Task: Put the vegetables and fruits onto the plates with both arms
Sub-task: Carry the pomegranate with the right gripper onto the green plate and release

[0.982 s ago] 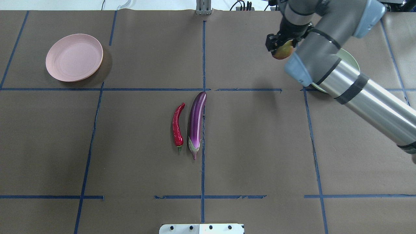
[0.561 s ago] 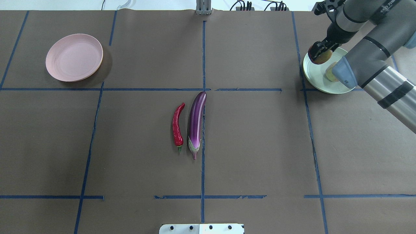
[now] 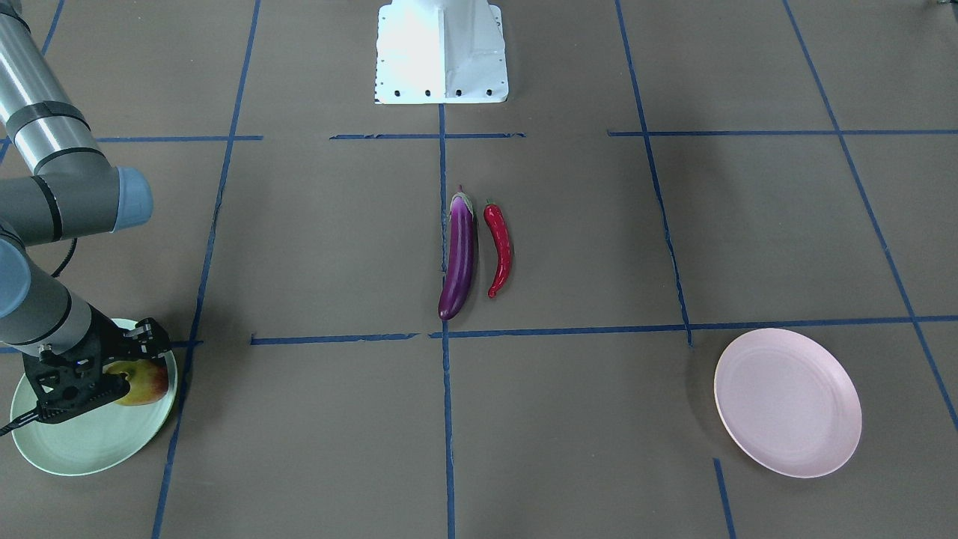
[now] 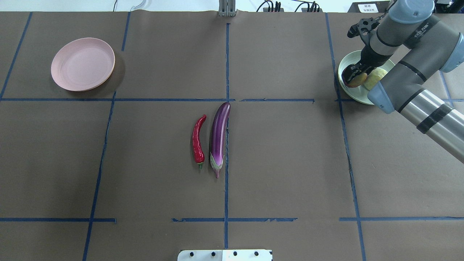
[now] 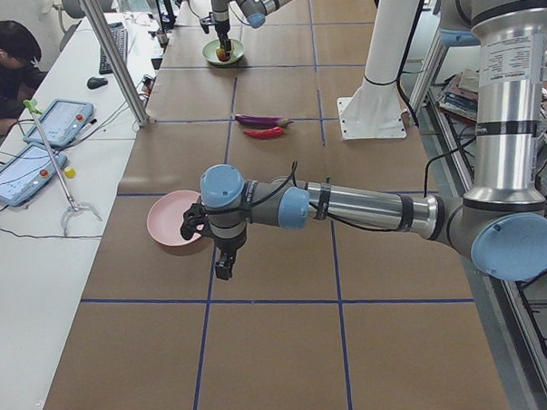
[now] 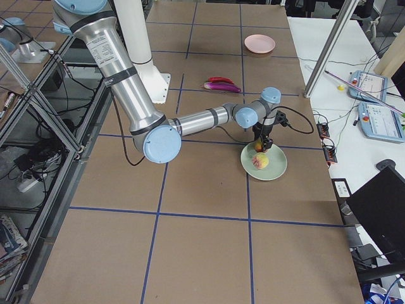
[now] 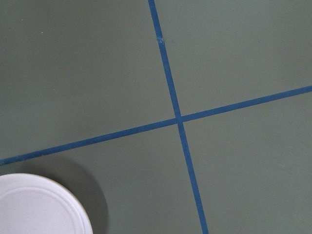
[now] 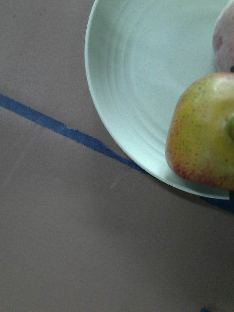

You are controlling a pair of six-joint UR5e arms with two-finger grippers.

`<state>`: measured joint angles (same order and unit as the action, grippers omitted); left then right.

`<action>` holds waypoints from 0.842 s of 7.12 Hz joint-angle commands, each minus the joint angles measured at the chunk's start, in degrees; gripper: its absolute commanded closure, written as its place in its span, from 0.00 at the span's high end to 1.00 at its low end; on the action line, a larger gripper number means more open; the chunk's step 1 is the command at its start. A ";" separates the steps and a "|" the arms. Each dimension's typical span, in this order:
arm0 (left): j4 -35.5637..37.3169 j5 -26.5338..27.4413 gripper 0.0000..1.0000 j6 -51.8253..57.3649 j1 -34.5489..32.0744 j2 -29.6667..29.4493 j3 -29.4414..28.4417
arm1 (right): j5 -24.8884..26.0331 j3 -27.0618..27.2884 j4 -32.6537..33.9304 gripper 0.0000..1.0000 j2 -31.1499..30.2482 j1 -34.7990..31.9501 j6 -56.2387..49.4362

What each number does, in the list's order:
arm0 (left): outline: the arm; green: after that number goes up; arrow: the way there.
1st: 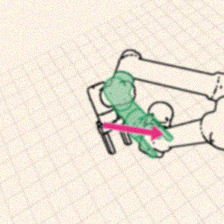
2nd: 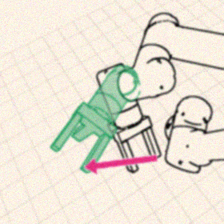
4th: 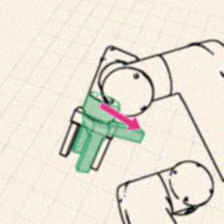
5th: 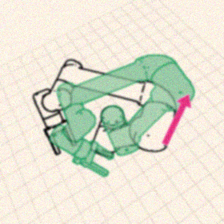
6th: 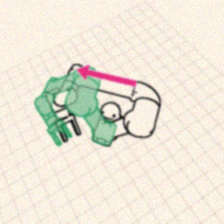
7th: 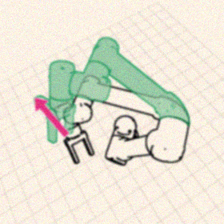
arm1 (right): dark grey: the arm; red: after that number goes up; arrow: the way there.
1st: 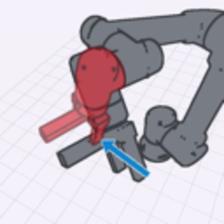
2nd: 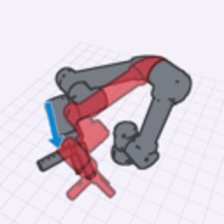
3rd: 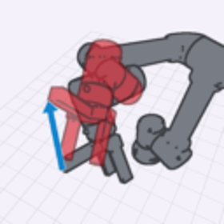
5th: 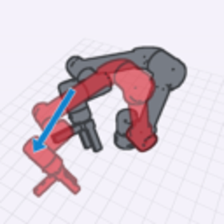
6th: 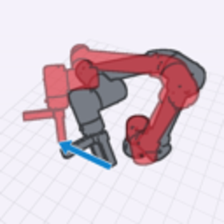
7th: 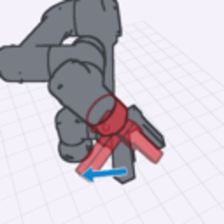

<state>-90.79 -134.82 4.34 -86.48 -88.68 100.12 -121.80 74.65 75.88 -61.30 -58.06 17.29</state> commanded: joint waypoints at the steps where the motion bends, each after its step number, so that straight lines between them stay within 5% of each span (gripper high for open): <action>1: 0.00 0.00 1.00 -0.12 0.00 -0.09 0.07 | 0.25 0.66 -0.04 1.00 0.47 0.41 0.11; 3: -0.52 -0.09 1.00 -0.12 0.00 -0.61 1.04 | -0.89 2.77 3.98 1.00 2.14 -2.73 0.03; 6: -2.55 -0.18 1.00 -10.26 3.24 -4.81 1.13 | -2.21 13.82 22.92 1.00 1.27 -10.72 -11.25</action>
<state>-92.60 -134.98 -0.71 -84.65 -91.50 101.18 -123.66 84.06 90.35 -59.60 -65.18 12.34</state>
